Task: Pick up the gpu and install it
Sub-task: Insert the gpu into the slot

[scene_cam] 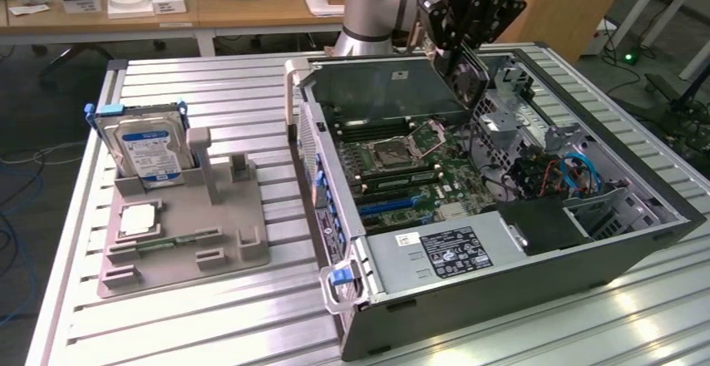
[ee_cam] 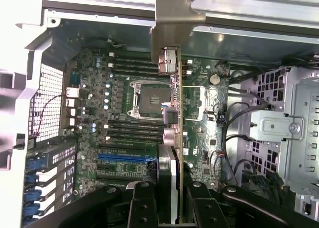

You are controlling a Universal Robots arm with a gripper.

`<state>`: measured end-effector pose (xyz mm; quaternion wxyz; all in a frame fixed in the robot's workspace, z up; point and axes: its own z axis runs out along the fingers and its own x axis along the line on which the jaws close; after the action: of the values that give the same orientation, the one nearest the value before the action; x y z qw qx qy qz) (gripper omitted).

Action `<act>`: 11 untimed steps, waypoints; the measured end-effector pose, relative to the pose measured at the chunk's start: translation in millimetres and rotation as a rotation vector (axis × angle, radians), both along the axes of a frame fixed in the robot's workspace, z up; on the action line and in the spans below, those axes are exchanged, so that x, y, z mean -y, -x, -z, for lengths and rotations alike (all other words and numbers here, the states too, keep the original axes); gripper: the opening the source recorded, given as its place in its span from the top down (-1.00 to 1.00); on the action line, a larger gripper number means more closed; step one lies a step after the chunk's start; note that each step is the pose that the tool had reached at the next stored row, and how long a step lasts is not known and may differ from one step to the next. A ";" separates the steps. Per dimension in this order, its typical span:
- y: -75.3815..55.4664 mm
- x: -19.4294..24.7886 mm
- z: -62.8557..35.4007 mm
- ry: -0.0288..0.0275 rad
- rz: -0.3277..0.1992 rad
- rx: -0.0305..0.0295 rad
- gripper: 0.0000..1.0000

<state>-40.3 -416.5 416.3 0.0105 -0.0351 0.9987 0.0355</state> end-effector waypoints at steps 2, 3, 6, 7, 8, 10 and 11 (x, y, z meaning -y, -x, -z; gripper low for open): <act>0.0 0.0 0.0 0.0001 -0.017 0.0000 0.44; 0.0 0.0 0.0 0.0001 -0.026 0.0001 0.44; 0.0 0.0 0.0 0.0001 -0.060 0.0013 0.44; 0.0 0.0 0.0 0.0001 -0.072 0.0019 0.44; 0.0 0.0 0.0 0.0001 -0.085 0.0024 0.44; 0.0 0.0 0.0 0.0001 -0.109 0.0034 0.44; 0.0 0.0 0.0 0.0000 -0.122 0.0042 0.44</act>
<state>-40.3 -416.5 416.3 0.0104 -0.0959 0.9947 0.0360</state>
